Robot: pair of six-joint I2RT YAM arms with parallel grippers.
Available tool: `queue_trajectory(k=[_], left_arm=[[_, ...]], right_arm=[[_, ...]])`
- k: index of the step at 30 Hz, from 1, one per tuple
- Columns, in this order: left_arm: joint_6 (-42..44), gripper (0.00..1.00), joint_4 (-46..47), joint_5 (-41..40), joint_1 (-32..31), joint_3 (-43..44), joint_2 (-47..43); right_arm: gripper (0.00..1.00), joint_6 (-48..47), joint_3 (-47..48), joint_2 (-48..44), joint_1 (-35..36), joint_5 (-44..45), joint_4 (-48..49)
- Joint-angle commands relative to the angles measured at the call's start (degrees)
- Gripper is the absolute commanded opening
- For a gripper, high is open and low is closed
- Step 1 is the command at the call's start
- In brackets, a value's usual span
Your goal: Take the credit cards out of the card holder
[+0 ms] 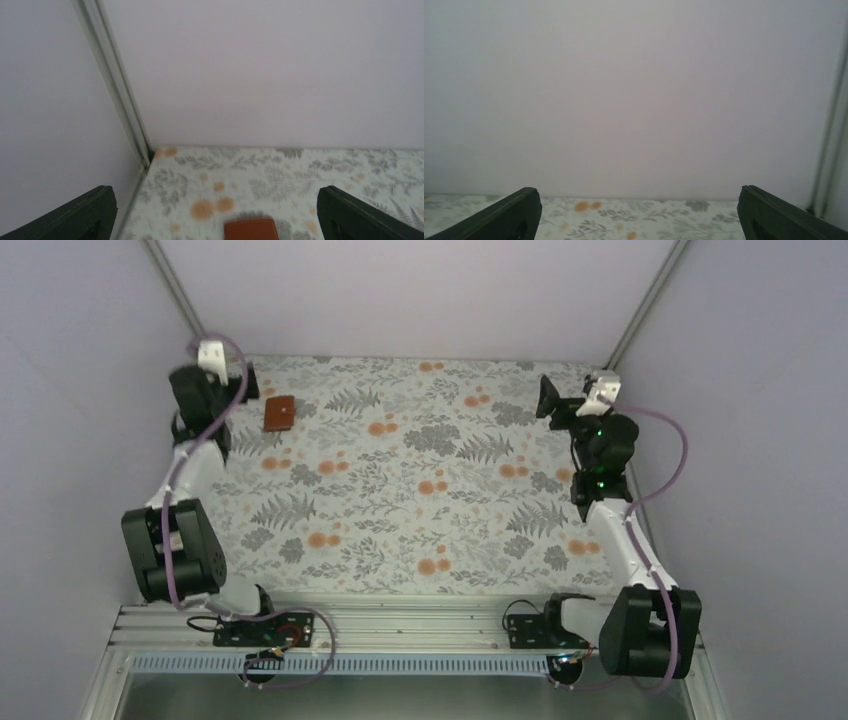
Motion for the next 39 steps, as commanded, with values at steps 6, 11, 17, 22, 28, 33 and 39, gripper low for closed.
queue_trajectory(k=[6,11,17,22,28,33,39], left_arm=[[6.3,1.0,-54.7,3.8,0.2,43.8,27.8],[5.5,1.0,-55.2,-0.3,-3.6,49.9,36.8],[3.8,1.0,-63.5,-5.6,-4.0,67.2,51.9],[3.1,1.0,-69.7,-1.5,-3.9,81.6,61.9],[3.7,1.0,-70.3,-2.9,-5.6,79.6,62.9],[3.1,1.0,-66.6,-3.1,-6.1,72.8,59.7],[4.8,1.0,-66.7,-5.7,-7.5,72.0,59.9]], right_arm=[[0.99,6.7,8.3,-0.3,0.0,-8.3,-21.4],[0.99,4.1,10.6,3.7,0.5,-8.6,-27.8],[0.99,2.4,10.3,4.5,1.5,-11.1,-29.2],[0.99,1.8,10.5,4.9,2.2,-12.3,-28.9],[0.99,1.6,10.0,5.4,2.5,-12.5,-28.9],[0.99,1.8,9.9,6.4,2.6,-13.4,-29.0],[0.99,1.7,10.1,6.7,2.8,-13.9,-29.1]])
